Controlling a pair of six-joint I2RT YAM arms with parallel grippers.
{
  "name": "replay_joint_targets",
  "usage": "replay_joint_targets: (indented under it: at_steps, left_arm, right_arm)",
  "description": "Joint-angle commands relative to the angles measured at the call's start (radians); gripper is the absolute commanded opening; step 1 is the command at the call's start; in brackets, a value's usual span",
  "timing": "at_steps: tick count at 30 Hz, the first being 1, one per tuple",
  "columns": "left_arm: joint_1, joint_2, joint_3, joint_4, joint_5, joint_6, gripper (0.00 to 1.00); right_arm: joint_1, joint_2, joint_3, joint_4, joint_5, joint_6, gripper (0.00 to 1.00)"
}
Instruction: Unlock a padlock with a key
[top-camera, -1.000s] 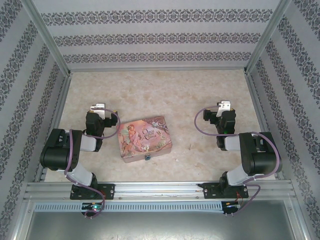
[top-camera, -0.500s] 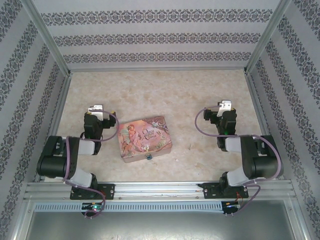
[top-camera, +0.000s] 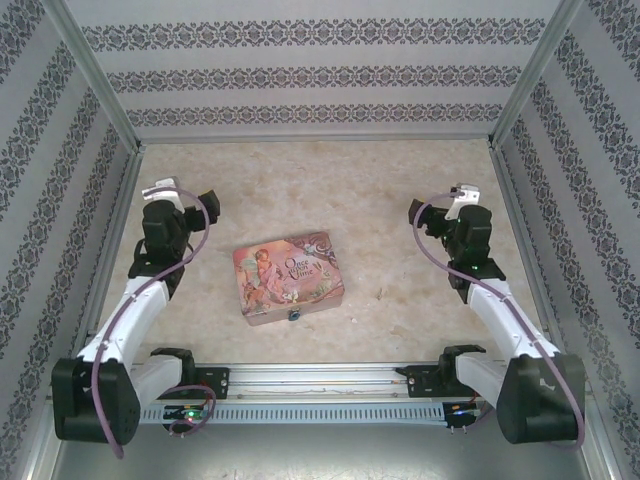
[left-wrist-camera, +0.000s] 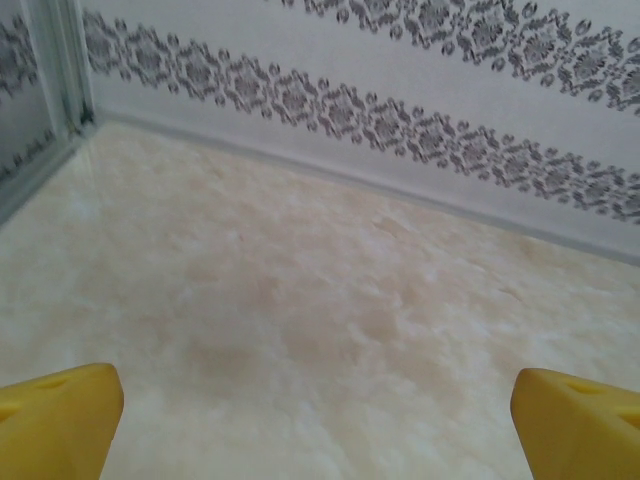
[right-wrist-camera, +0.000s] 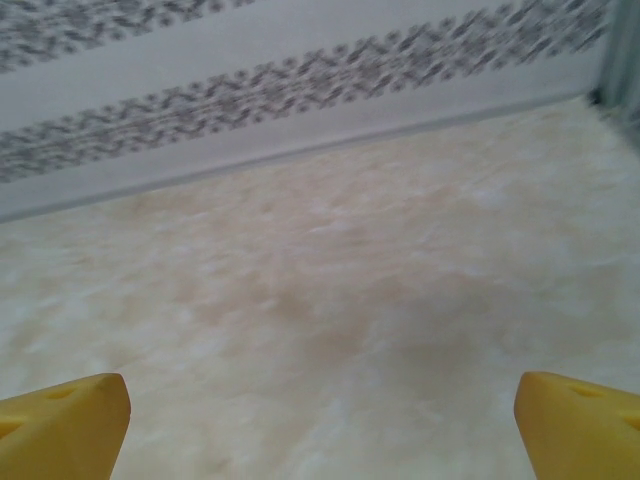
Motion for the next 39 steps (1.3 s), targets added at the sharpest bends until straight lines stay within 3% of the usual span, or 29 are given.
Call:
replay_joint_targets:
  at_steps: [1, 8, 13, 23, 34, 39]
  left_arm:
    - [0.012, -0.056, 0.051, -0.39, 0.109, -0.151, 0.99]
    - [0.012, -0.174, 0.095, -0.726, 0.234, -0.223, 0.99]
    - [0.012, -0.268, 0.054, -0.775, 0.321, -0.283, 0.99]
    - [0.005, -0.242, -0.065, -0.74, 0.554, -0.362, 1.0]
    - [-0.054, -0.083, -0.112, -0.64, 0.73, -0.347, 1.0]
    - [-0.093, -0.019, -0.139, -0.475, 0.782, -0.427, 0.89]
  right_arm:
    - [0.036, -0.014, 0.078, -0.258, -0.207, 0.151, 0.98]
    - [0.16, 0.078, 0.179, -0.457, -0.429, 0.26, 0.98]
    - [0.304, 0.161, 0.215, -0.516, -0.419, 0.27, 0.98]
    - [0.481, 0.371, 0.281, -0.497, -0.477, 0.295, 0.98]
    - [0.529, 0.49, 0.359, -0.499, -0.501, 0.301, 0.98]
    - [0.531, 0.515, 0.373, -0.499, -0.495, 0.306, 0.97]
